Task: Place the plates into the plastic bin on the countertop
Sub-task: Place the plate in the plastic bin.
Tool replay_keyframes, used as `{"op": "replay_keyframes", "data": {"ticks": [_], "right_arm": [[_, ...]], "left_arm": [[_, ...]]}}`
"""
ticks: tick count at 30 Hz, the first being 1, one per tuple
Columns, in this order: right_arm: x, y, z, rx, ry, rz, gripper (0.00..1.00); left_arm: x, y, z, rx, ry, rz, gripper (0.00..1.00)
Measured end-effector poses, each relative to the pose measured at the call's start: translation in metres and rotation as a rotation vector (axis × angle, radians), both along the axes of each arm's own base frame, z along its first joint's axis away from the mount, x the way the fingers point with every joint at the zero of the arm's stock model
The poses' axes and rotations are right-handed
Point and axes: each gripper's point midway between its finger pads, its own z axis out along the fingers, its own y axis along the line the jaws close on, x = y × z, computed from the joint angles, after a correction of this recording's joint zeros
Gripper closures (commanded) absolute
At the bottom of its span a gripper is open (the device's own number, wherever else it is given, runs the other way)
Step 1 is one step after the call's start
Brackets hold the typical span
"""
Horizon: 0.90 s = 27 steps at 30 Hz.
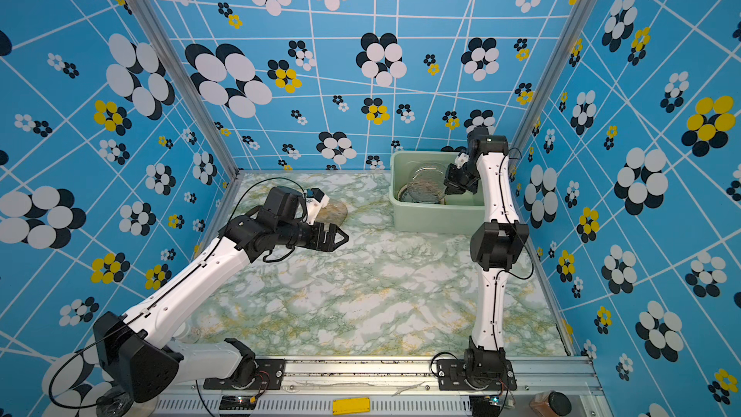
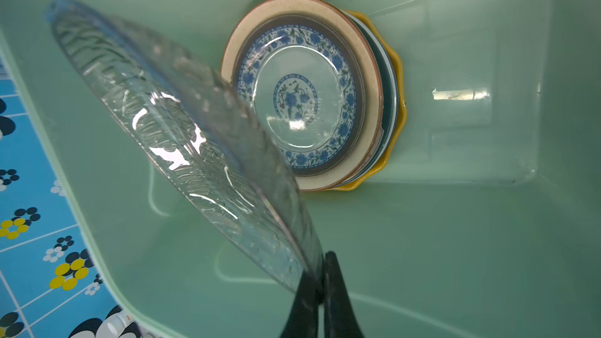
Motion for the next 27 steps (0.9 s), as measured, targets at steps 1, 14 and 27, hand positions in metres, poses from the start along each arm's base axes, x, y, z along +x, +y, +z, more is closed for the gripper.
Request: {"op": "replay_keyframes", "data": {"ticks": [1,14,27], "right_arm": [[0.002,0.0,-0.005,-0.001,0.007,0.003,1.0],[0.019,-0.002,-0.042,-0.006,0.03,0.016,0.96],[0.027,-0.002,-0.064,-0.005,0.044,0.019,0.87]], "left_arm": [[0.002,-0.003,-0.001,0.002,0.003,-0.004,0.0],[0.011,-0.027,-0.02,0.033,0.053,-0.045,0.01],[0.013,-0.029,-0.023,0.036,0.061,-0.051,0.01]]}}
